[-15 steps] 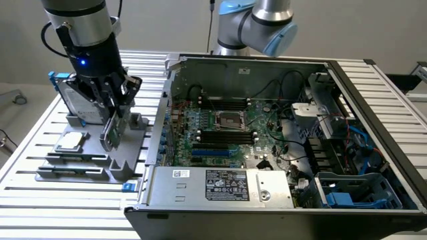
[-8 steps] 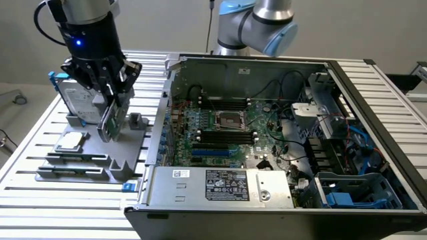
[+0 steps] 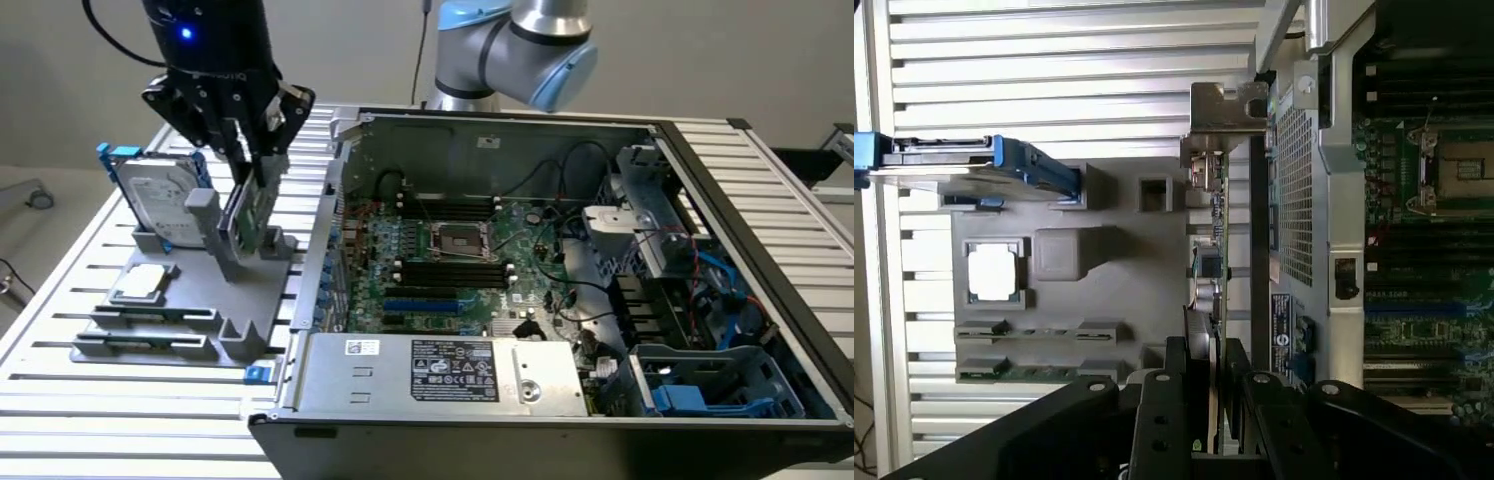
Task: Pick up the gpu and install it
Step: 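Pick up the gpu and move the gpu toward the slot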
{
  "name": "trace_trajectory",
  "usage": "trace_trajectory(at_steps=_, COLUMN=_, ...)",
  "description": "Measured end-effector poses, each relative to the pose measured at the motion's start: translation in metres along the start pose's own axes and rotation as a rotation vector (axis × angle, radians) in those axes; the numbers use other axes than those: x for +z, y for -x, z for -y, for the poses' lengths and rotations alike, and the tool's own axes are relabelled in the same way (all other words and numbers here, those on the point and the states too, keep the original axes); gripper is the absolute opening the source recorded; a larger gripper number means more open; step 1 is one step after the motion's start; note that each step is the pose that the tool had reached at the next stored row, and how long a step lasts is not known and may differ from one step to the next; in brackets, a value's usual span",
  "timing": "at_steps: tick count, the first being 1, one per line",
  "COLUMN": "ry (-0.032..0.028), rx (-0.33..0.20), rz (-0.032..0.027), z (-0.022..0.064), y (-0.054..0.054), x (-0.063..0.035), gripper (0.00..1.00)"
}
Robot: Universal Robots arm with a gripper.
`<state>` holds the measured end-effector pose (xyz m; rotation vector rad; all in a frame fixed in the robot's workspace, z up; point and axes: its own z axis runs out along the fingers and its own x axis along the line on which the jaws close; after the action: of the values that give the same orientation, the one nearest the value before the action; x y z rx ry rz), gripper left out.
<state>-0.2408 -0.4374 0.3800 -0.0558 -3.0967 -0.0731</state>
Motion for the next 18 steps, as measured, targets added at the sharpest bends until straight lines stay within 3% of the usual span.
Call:
trace_trajectory(at_steps=9, ry=0.0021, rx=0.0, rz=-0.0086, z=-0.0033, y=0.039, x=-0.0394, gripper=0.26)
trace_trajectory(at_steps=18, ry=0.005, rx=0.0, rz=-0.009, z=-0.0049, y=0.08, x=-0.0427, gripper=0.26)
